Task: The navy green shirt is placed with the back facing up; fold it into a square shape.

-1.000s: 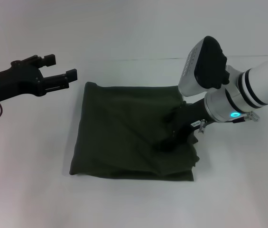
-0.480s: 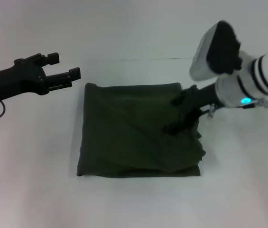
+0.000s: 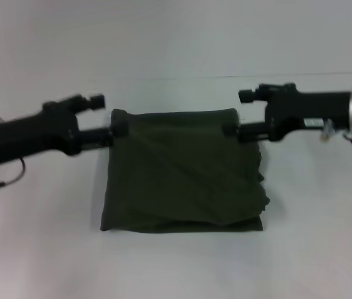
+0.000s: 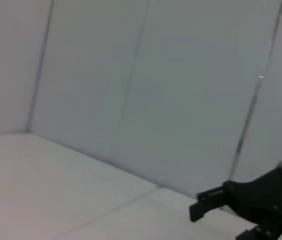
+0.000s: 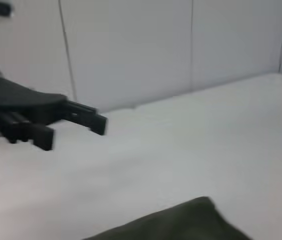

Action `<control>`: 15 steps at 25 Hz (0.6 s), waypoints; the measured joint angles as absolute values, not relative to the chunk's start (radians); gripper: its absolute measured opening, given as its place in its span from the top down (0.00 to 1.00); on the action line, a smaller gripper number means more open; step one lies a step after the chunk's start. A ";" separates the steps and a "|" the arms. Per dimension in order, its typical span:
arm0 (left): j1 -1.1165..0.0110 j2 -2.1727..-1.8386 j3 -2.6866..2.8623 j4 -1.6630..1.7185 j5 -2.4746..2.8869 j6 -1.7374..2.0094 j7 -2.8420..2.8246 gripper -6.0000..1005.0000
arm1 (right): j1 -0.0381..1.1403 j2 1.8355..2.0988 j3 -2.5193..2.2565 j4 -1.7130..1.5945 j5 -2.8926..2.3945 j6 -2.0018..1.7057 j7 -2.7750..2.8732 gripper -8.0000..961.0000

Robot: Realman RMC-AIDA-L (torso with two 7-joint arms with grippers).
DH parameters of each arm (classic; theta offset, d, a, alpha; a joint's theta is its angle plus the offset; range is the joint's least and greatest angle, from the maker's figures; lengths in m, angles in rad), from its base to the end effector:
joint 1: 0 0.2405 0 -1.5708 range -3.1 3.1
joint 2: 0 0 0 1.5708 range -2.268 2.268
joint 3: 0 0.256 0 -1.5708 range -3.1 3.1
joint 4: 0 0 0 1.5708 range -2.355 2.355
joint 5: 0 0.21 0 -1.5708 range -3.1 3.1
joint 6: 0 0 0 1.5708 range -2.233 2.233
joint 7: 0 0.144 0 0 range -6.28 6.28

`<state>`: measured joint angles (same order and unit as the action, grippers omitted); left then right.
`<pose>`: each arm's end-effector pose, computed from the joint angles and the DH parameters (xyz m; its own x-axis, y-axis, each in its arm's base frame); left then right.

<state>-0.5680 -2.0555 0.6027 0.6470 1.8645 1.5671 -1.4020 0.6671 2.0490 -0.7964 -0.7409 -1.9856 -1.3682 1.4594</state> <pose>-0.2450 0.3540 0.0304 0.7024 0.2693 0.6589 0.4973 -0.8479 -0.1836 0.2165 0.3940 0.0161 0.8829 -0.2171 -0.4164 -0.3607 -0.8813 -0.3052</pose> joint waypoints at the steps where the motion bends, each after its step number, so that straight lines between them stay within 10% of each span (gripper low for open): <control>1: -0.570 -2.056 0.607 0.625 1.865 1.569 -1.384 0.10 | 0.652 2.045 -0.794 -0.698 -1.956 -1.378 1.404 0.05; 15: -0.582 -2.064 0.657 0.477 1.926 1.509 -1.213 0.10 | 0.609 2.044 -0.774 -0.479 -1.895 -1.397 1.173 0.05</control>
<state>-0.5820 -2.0635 0.6567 0.4774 1.9264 1.5086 -1.2128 0.6091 2.0435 -0.7735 -0.4790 -1.8954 -1.3968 1.1734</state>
